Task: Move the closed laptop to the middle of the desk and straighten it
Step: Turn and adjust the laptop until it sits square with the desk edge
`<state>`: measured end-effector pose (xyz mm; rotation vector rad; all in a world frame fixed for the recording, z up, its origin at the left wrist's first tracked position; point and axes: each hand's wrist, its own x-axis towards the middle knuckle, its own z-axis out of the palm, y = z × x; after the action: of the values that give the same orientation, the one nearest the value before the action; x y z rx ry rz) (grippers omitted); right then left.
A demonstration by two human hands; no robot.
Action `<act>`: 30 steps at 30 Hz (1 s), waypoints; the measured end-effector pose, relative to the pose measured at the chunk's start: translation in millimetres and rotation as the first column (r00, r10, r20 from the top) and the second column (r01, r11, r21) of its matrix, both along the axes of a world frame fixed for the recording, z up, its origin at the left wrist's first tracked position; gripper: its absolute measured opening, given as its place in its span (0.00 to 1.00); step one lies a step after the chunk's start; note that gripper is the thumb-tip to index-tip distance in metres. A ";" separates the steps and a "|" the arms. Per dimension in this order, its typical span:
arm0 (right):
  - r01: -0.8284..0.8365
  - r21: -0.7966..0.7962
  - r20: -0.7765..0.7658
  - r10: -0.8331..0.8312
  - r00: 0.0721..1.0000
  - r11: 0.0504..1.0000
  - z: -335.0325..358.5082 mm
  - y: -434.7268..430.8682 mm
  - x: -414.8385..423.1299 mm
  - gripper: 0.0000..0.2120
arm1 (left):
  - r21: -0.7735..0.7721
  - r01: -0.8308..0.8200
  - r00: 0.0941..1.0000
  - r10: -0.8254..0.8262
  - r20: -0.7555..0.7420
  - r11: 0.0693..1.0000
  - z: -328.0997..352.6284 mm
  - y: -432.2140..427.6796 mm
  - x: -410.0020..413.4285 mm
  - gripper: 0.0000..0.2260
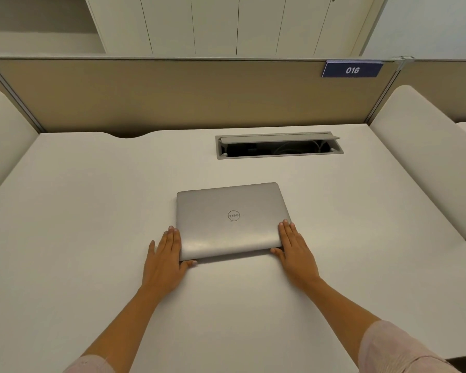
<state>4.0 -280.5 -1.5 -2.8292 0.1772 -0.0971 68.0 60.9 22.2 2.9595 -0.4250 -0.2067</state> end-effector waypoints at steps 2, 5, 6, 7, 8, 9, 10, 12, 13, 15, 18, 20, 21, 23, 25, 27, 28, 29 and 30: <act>0.021 -0.001 0.007 -0.021 1.000 1.000 -0.3 2.2 -0.7 0.33 | 0.008 -0.009 1.000 0.009 0.002 1.000 -0.4 -1.2 4.8 0.48; 0.037 0.001 0.017 -0.037 0.999 0.999 -0.3 4.7 -1.7 0.32 | -0.001 -0.016 1.000 0.016 -0.002 1.000 -2.4 -3.6 9.8 0.43; 0.036 -0.005 0.015 -0.036 0.999 0.999 -0.4 5.0 -1.6 0.32 | -0.001 -0.020 1.000 0.020 -0.003 1.000 -3.0 -3.9 10.8 0.43; 0.035 -0.014 0.012 -0.034 0.999 0.999 -0.7 4.9 -1.5 0.32 | 0.001 -0.024 1.000 0.024 -0.005 1.000 -3.9 -4.0 11.4 0.43; 0.031 -0.024 0.008 -0.030 1.000 0.999 -1.2 4.6 -1.2 0.32 | -0.003 -0.031 1.000 0.031 -0.006 1.000 -4.7 -4.0 11.3 0.43; 0.025 -0.030 0.005 -0.025 1.000 0.999 -1.8 4.3 -1.6 0.31 | -0.013 -0.039 0.999 0.038 -0.007 0.999 -6.1 -4.1 10.7 0.42; 0.017 -0.031 0.006 -0.017 1.000 0.999 -2.6 3.7 -2.2 0.30 | -0.025 -0.049 0.999 0.048 -0.007 0.998 -7.0 -4.9 9.4 0.42; -0.006 -0.025 0.023 0.007 1.000 1.000 -4.7 2.9 -5.8 0.27 | -0.065 -0.078 0.997 0.078 0.005 0.995 -8.8 -7.9 3.6 0.40; -0.025 -0.023 0.036 0.025 0.999 0.999 -5.7 2.6 -8.5 0.26 | -0.087 -0.088 0.995 0.091 0.028 0.992 -10.1 -10.0 -1.1 0.37; -0.072 -0.023 0.063 0.073 0.995 0.997 -7.3 2.1 -14.6 0.26 | -0.118 -0.088 0.992 0.098 0.081 0.989 -11.5 -16.4 -14.5 0.34; -0.127 -0.016 0.077 0.128 0.989 0.992 -8.1 2.6 -23.5 0.28 | -0.160 -0.010 0.992 0.029 0.121 0.987 -20.4 -30.9 -39.2 0.34; -0.150 -0.015 0.072 0.151 0.986 0.989 -9.1 5.2 -28.6 0.31 | -0.179 0.024 0.992 -0.002 0.123 0.983 -30.4 -38.7 -52.4 0.31; -0.160 -0.015 0.064 0.160 0.985 0.987 -10.1 7.0 -30.7 0.32 | -0.191 0.026 0.993 -0.003 0.117 0.981 -34.3 -41.0 -56.5 0.32; -0.173 -0.004 0.050 0.173 0.984 0.985 -12.3 10.4 -33.5 0.33 | -0.196 0.012 0.994 0.009 0.107 0.980 -38.2 -41.5 -60.6 0.33; -0.173 0.006 0.039 0.173 0.984 0.985 -13.6 12.1 -35.1 0.34 | -0.188 0.008 0.994 0.013 0.110 0.982 -39.9 -40.5 -62.0 0.33; -0.169 0.010 0.034 0.169 0.985 0.986 -13.2 12.4 -35.7 0.35 | -0.178 0.010 0.995 0.009 0.103 0.984 -40.0 -40.3 -61.6 0.33; -0.168 0.011 0.032 0.168 0.985 0.986 -12.8 12.4 -35.5 0.35 | -0.174 0.009 0.995 0.009 0.100 0.985 -40.4 -40.3 -61.2 0.33; -0.168 0.008 0.028 0.168 0.985 0.986 -12.8 12.4 -35.1 0.35 | -0.172 0.008 0.995 0.009 0.099 0.985 -41.4 -40.1 -61.2 0.33; -0.167 0.006 0.021 0.167 0.986 0.986 -12.3 12.7 -34.8 0.36 | -0.173 0.007 0.995 0.010 0.095 0.985 -42.0 -39.8 -61.0 0.33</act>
<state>-30.9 -267.8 -13.8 -2.8203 -0.0647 -0.0883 7.0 21.2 -19.8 2.8059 -0.4287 -0.0254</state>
